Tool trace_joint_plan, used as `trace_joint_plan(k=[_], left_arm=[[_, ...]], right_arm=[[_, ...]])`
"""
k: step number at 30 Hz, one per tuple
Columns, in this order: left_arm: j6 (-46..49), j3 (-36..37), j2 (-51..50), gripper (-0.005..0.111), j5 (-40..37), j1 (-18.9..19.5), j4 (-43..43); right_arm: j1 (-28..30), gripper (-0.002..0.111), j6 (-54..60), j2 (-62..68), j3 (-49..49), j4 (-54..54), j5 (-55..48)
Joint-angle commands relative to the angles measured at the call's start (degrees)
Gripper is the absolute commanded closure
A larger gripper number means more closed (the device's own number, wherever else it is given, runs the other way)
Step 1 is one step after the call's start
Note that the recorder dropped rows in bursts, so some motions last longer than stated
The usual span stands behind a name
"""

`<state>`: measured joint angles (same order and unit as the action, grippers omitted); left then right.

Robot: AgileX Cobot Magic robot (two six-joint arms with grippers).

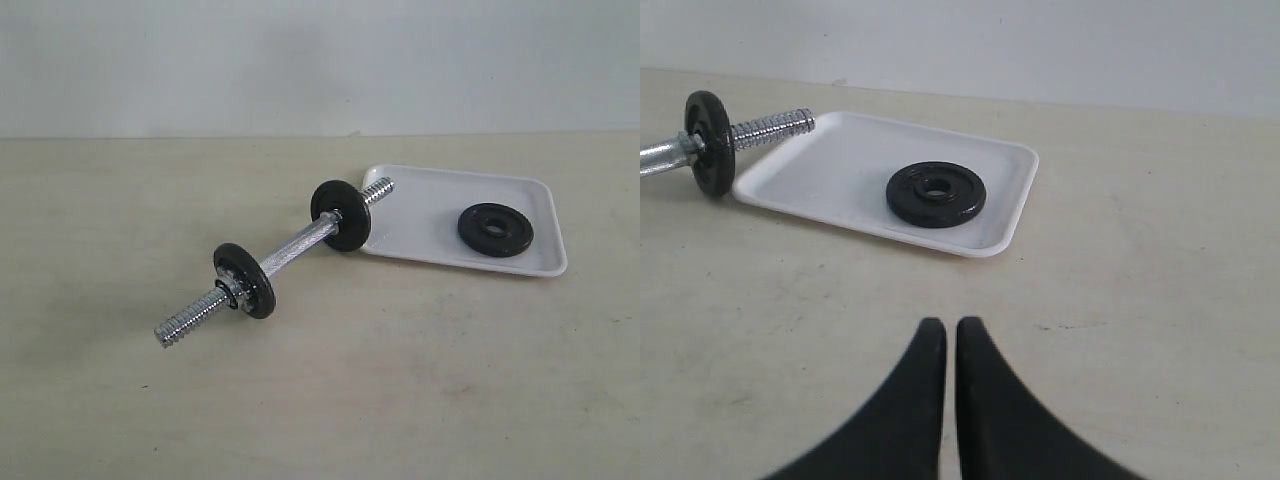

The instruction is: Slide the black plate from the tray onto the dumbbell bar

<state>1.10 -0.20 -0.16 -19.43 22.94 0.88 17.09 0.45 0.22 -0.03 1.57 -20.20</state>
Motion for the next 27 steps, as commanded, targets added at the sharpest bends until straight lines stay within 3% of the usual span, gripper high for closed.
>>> trace_joint_plan(k=[1,14,27], left_arm=[[0.1,0.2,0.2,0.103,0.1,-0.2,0.2],[0.1,0.2,0.2,0.103,0.1,-0.2,0.2],[0.1,0.2,0.2,0.103,0.1,-0.2,0.2]], right_arm=[[-0.1,0.108,-0.1,-0.2,0.0,0.3,0.2],[-0.1,0.108,-0.1,-0.2,0.0,0.4,3.3],[-0.1,0.108,-3.8,-0.2,0.0,0.1,44.7]])
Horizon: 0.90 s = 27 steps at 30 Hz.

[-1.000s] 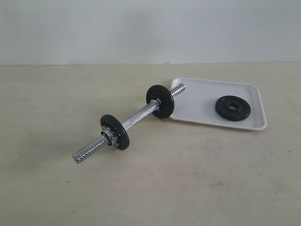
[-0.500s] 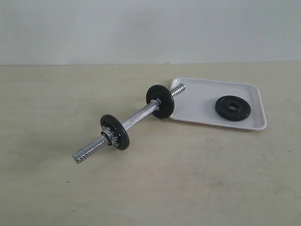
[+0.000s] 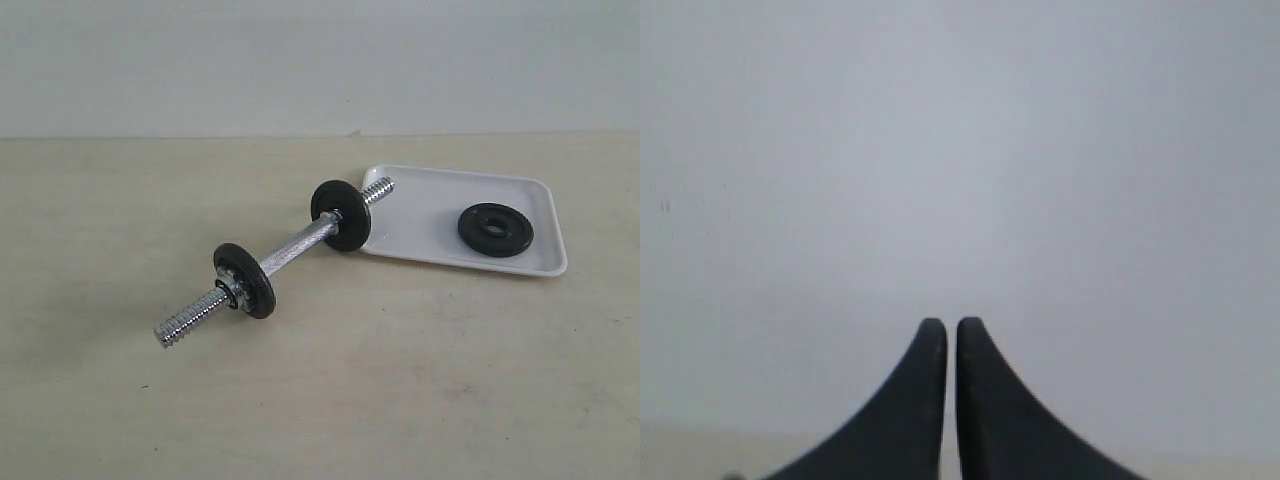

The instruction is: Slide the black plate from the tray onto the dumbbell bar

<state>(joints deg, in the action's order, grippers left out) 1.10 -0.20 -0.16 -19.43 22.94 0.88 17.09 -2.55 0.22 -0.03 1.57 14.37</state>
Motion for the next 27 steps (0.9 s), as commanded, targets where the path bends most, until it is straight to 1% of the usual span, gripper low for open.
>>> trace_joint_plan(k=[1,7,9,15,20,27], left_arm=[[0.1,0.2,0.2,0.103,0.1,-0.2,0.2],[0.1,0.2,0.2,0.103,0.1,-0.2,0.2],[0.1,0.2,0.2,0.103,0.1,-0.2,0.2],[0.1,0.2,0.2,0.103,0.1,-0.2,0.2],[0.1,0.2,0.2,0.103,0.8,-0.2,0.2],[0.1,0.2,0.2,0.103,0.4,-0.2,0.2]], right_arm=[[-0.1,0.108,-1.1,-0.2,0.0,0.1,11.5],[-0.1,0.108,-3.9,-0.2,0.0,0.1,18.0],[-0.1,0.108,-6.6,-0.2,0.0,0.1,19.3],[-0.1,0.108,-16.7,-0.2,0.0,0.1,21.6],[-0.1,0.108,-30.1,-0.2,0.0,0.1,21.4],[-0.1,0.108,-32.0,-0.2,0.0,0.1,21.0]])
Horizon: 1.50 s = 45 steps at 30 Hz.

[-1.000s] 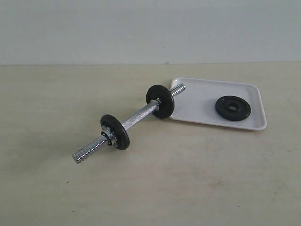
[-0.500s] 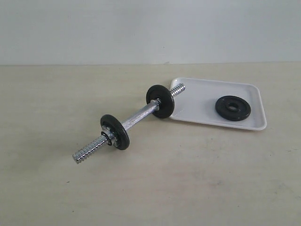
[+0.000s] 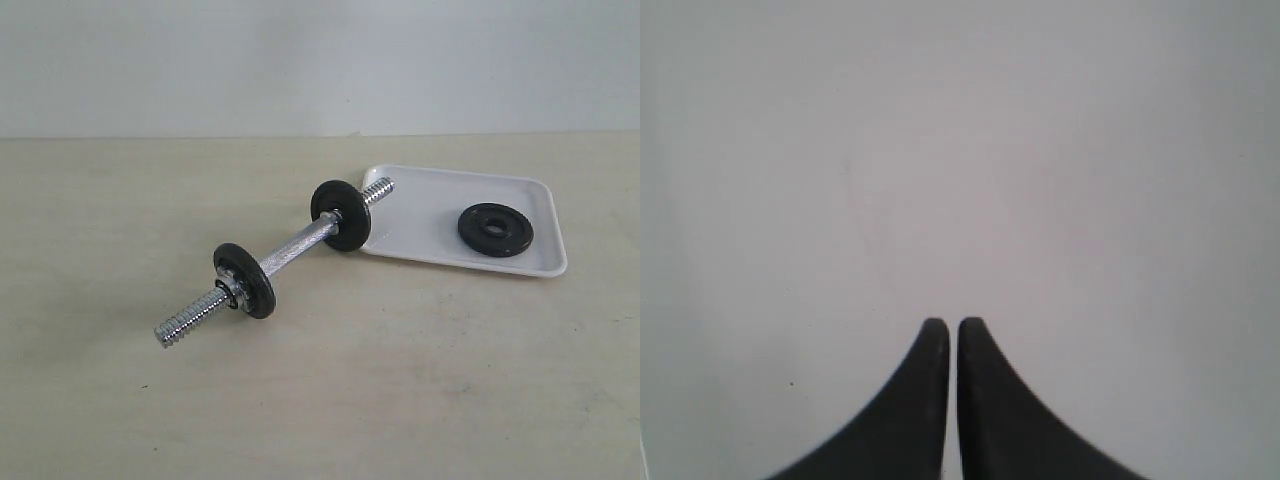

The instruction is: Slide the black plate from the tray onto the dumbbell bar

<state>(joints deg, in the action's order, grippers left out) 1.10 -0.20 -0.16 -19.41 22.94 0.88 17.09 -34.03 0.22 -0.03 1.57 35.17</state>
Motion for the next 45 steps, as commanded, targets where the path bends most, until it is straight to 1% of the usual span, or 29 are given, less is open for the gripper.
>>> trace_joint_plan(k=[1,6,8,9,11,16,20,23,25,28,32,34,36,38,39,42,44,45], left_arm=[[0.1,0.2,0.2,0.103,0.4,-0.2,0.2],[0.1,0.2,0.2,0.103,0.4,-0.2,0.2],[0.1,0.2,0.2,0.103,0.4,-0.2,0.3],[2.1,0.2,0.2,0.103,0.4,-0.2,1.9],[4.1,0.2,0.2,0.103,0.4,-0.2,2.0],[4.7,0.2,0.2,0.103,0.4,-0.2,2.1],[8.4,0.2,0.2,0.103,1.1,-0.2,8.1],[11.6,0.2,0.2,0.103,5.4,-0.2,14.7],[12.1,0.2,0.2,0.103,9.3,-0.2,17.4],[12.1,0.2,0.2,0.103,15.1,-0.2,18.3],[11.6,0.2,0.2,0.103,20.1,-0.2,18.2],[8.0,0.2,0.2,0.103,22.3,-0.2,17.1],[0.6,0.2,0.2,0.103,23.7,-0.2,14.9],[-9.5,0.2,0.2,0.103,24.4,-0.2,12.6],[-16.6,0.2,0.2,0.103,24.6,-0.2,11.7],[-32.9,0.2,0.2,0.103,26.0,-0.2,11.6],[-38.2,0.2,0.2,0.103,27.5,-0.2,11.6],[-38.9,0.2,0.2,0.103,28.8,-0.2,11.8]], right_arm=[[-0.1,0.108,-0.5,-0.2,0.0,0.2,0.1],[-0.1,0.108,-0.5,-0.2,0.0,0.5,-0.5],[-0.1,0.108,-0.5,-0.2,0.0,0.5,-3.8],[-0.1,0.108,-0.4,-0.2,0.0,0.5,-7.3],[-0.1,0.108,-0.4,-0.2,0.0,0.5,-11.5],[-0.1,0.108,-0.5,-0.2,0.0,0.5,-18.1],[-0.1,0.108,-0.3,-0.2,0.0,0.5,-23.3],[-0.1,0.108,-0.3,-0.2,0.0,0.5,-24.5],[-0.1,0.108,-0.3,-0.2,0.0,0.5,-24.5],[-0.1,0.108,-0.3,-0.2,0.0,0.5,-24.5],[-0.1,0.108,-0.3,-0.2,0.0,0.5,-24.5],[-0.1,0.108,-0.3,-0.2,0.0,0.5,-24.5],[-0.1,0.108,-0.3,-0.2,0.0,0.5,-24.5],[-0.1,0.108,-0.3,-0.2,0.0,0.5,-24.8],[-0.1,0.108,-0.3,-0.2,0.0,0.5,-25.3],[-0.1,0.108,-0.3,-0.2,0.0,0.5,-27.3],[-0.1,0.108,0.1,-0.2,0.0,0.5,-28.0],[-0.1,0.108,0.1,-0.2,0.0,0.6,-28.1]])
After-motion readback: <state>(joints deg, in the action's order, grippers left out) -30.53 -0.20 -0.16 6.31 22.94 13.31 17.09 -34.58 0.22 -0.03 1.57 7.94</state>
